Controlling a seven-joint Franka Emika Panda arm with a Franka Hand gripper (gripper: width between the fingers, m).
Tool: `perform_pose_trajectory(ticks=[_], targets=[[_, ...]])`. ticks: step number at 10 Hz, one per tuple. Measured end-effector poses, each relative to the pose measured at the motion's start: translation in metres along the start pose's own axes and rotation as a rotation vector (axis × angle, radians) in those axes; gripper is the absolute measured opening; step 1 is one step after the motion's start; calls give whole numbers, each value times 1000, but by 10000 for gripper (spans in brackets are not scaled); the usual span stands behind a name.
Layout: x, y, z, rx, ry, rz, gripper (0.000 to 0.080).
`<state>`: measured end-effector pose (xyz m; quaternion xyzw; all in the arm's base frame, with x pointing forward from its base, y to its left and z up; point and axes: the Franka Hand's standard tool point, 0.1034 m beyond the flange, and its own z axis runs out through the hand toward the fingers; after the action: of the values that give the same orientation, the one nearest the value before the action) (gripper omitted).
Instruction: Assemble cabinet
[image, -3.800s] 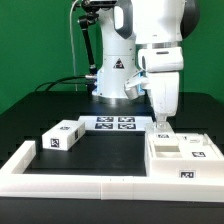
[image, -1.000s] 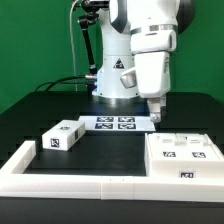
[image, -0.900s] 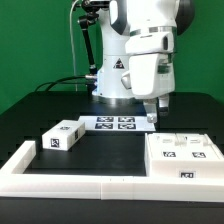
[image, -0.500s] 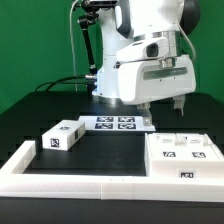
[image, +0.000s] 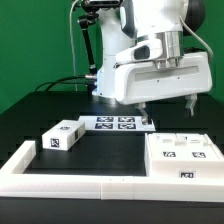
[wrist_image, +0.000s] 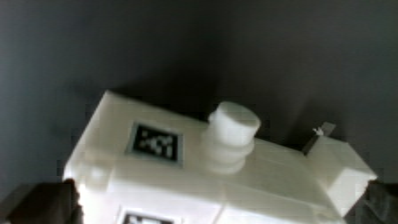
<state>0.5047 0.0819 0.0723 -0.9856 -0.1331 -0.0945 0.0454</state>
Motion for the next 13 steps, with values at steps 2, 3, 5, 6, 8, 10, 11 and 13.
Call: perform_pose_trajectory(ticks=[2, 3, 5, 6, 8, 10, 11, 13], targets=[[-3, -7, 5, -7, -12, 166, 797], [-6, -7, 7, -6, -18, 212, 797], [-5, -9, 7, 2, -17, 292, 797], [-5, -9, 7, 3, -17, 282, 797], [-9, -5, 14, 3, -27, 268, 797], [-13, -5, 28, 9, -26, 273, 797], [-15, -7, 34, 13, -26, 274, 797], [-17, -11, 50, 22, -27, 275, 797]])
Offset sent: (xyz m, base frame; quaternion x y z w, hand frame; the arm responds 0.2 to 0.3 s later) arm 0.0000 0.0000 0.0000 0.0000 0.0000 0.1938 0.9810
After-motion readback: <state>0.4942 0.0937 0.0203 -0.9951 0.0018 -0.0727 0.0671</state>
